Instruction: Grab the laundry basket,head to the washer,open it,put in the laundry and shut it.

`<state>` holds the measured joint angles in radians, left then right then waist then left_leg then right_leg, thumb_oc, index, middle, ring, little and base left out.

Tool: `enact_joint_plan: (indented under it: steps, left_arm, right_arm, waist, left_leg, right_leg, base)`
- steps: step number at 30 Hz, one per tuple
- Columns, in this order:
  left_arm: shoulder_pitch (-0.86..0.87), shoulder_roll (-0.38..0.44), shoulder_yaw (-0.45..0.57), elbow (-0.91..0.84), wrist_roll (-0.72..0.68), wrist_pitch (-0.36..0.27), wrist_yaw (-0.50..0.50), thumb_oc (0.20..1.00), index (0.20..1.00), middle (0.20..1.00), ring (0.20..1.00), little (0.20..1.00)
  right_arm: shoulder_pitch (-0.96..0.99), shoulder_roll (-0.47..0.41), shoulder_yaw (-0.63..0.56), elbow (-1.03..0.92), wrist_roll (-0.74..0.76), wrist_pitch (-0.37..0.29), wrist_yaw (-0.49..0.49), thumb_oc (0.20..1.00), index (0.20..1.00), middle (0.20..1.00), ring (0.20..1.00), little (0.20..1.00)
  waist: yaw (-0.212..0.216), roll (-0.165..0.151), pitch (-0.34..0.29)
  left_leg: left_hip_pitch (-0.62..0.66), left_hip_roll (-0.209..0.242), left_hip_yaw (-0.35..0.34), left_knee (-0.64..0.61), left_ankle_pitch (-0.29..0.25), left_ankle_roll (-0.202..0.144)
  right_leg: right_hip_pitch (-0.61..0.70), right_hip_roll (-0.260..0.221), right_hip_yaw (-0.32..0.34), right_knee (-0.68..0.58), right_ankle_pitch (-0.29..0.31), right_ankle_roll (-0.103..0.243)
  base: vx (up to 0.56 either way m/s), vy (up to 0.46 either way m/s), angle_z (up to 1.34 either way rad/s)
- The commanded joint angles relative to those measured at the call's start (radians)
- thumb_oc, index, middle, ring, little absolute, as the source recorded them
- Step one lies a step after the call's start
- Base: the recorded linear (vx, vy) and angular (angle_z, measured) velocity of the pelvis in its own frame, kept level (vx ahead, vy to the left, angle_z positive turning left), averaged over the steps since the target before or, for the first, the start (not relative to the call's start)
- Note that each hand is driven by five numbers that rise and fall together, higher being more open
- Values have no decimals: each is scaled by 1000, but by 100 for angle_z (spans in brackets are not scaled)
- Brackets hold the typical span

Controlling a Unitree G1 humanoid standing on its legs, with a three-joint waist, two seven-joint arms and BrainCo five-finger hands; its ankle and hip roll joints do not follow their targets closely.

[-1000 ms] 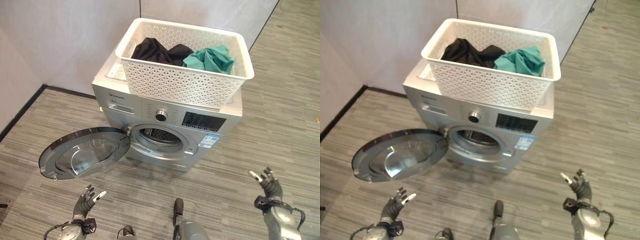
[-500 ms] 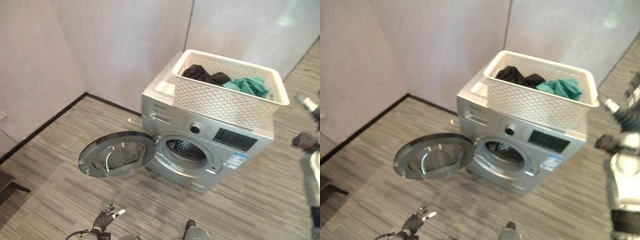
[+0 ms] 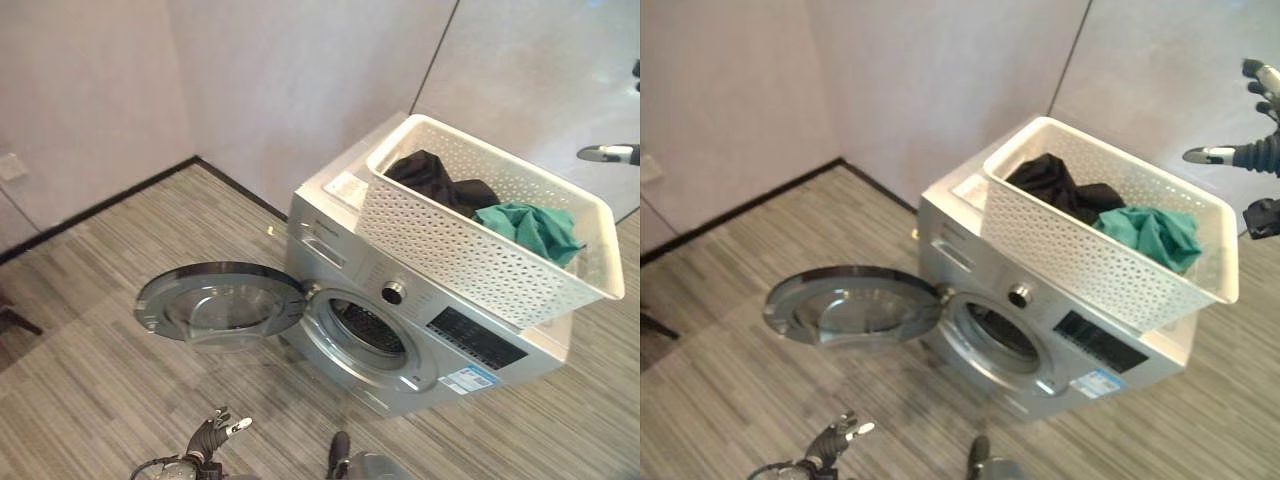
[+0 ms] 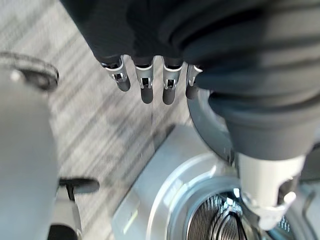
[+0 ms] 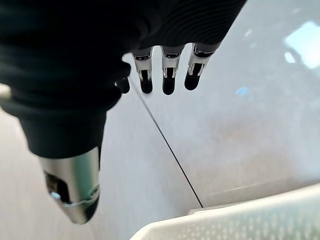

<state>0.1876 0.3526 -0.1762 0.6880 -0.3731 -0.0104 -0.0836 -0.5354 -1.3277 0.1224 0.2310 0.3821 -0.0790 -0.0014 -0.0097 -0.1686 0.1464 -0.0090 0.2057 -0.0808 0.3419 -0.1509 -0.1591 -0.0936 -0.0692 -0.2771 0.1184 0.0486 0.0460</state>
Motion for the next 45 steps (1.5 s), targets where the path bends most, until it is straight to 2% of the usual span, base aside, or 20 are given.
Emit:
enact_joint_plan:
  steps: [1,2,3,4,5,7,8,11,13,23,31,38,40,45]
  left_arm:
    - [-15,95,-23,-78,8,-25,-1,1000,1000,1000,1000,1000]
    - [-23,96,-19,-83,0,-22,0,1000,1000,1000,1000,1000]
    - [-26,97,-13,-84,-5,-23,-1,1000,1000,1000,1000,1000]
    - [-27,105,-19,-97,-3,-23,-5,1000,1000,1000,1000,1000]
    - [-6,105,-7,-104,1,-18,-16,1000,1000,1000,1000,1000]
    - [-14,106,-22,-89,5,-20,-21,1000,1000,1000,1000,1000]
    - [-14,110,-36,-93,16,-17,-30,1000,1000,1000,1000,1000]
    - [-2,118,-42,-109,24,-16,-43,1000,1000,1000,1000,1000]
    - [9,139,-39,-111,19,-17,-53,1000,1000,1000,1000,1000]
    - [17,125,-11,-99,-54,-28,-44,1000,1000,1000,1000,1000]
    - [0,118,-20,-125,-108,-36,-31,1000,1000,1000,1000,1000]
    - [-32,122,-25,-95,-121,-33,-7,1000,1000,1000,1000,1000]
    - [-54,120,-34,-37,-100,-25,4,1000,1000,1000,1000,1000]
    - [-89,136,-43,-40,-92,-25,25,1000,1000,1000,1000,1000]
  right_arm:
    - [-205,-50,139,-8,50,-25,21,1000,1000,1000,1000,1000]
    - [-246,-64,193,-13,51,-18,29,1000,1000,1000,1000,1000]
    - [-257,-67,213,-29,53,-17,35,1000,1000,1000,1000,1000]
    - [-253,-62,219,-46,38,-17,32,1000,1000,1000,1000,1000]
    - [-218,-46,218,-89,16,1,73,1000,1000,1000,1000,1000]
    - [-179,-38,196,-95,20,-6,78,1000,1000,1000,1000,1000]
    - [-144,-29,191,-111,11,2,96,1000,1000,1000,1000,1000]
    - [-122,-23,204,-108,1,11,114,1000,1000,1000,1000,1000]
    - [-141,-30,265,-85,-34,33,148,1000,1000,1000,1000,1000]
    - [-291,-9,458,41,-94,46,175,1000,1000,1000,1000,1000]
    - [-376,-13,548,89,-132,59,174,1000,1000,1000,1000,1000]
    - [-537,45,681,190,-188,92,159,1000,1000,1000,1000,1000]
    - [-609,87,741,213,-221,111,164,1000,1000,1000,1000,1000]
    - [-641,169,809,360,-281,141,178,1000,1000,1000,1000,1000]
  waist:
    - [48,-86,25]
    - [45,-102,28]
    - [50,-109,26]
    - [62,-104,30]
    - [74,-93,18]
    - [71,-94,14]
    - [76,-95,14]
    - [82,-91,15]
    - [94,-91,28]
    - [106,-87,58]
    - [117,-96,108]
    - [145,-106,144]
    - [157,-111,156]
    - [188,-111,203]
  left_leg:
    - [-65,-16,19,249,63,58]
    - [-79,34,51,159,48,68]
    - [-87,52,78,77,40,78]
    - [-111,75,88,3,59,77]
    - [-54,62,84,-92,47,68]
    - [-39,56,96,-119,50,56]
    - [-36,35,103,-125,44,52]
    - [-25,20,111,-135,38,53]
    - [-19,4,126,-138,28,57]
    - [2,-15,157,-193,35,70]
    - [-28,-15,135,-223,64,67]
    - [-90,-10,99,-252,102,60]
    - [-115,-7,87,-259,114,57]
    - [-180,-3,51,-258,136,48]
  right_leg:
    - [24,-49,59,-52,9,79]
    - [34,-52,57,-54,-6,83]
    - [45,-57,57,-59,-16,88]
    - [48,-62,52,-52,-26,85]
    - [52,-58,75,-25,-38,95]
    - [55,-68,71,-16,-39,104]
    - [60,-85,74,-16,-33,110]
    - [67,-101,76,-24,-23,117]
    - [63,-117,82,-34,-6,126]
    - [40,-144,89,-75,45,149]
    - [17,-152,59,-72,50,152]
    - [-9,-153,14,-95,67,155]
    - [-17,-151,-3,-103,71,153]
    - [-43,-146,-32,-115,78,152]
  base:
    - [-8,-118,-59]
    - [62,-2,-41]
    - [84,58,5]
    - [197,167,21]
    - [163,148,8]
    - [162,132,-31]
    - [140,174,-27]
    - [45,99,10]
    - [-8,121,5]
    - [-31,35,-11]
    - [-29,-14,3]
    - [-35,-32,22]
    - [-28,-26,4]
    - [-48,-46,17]
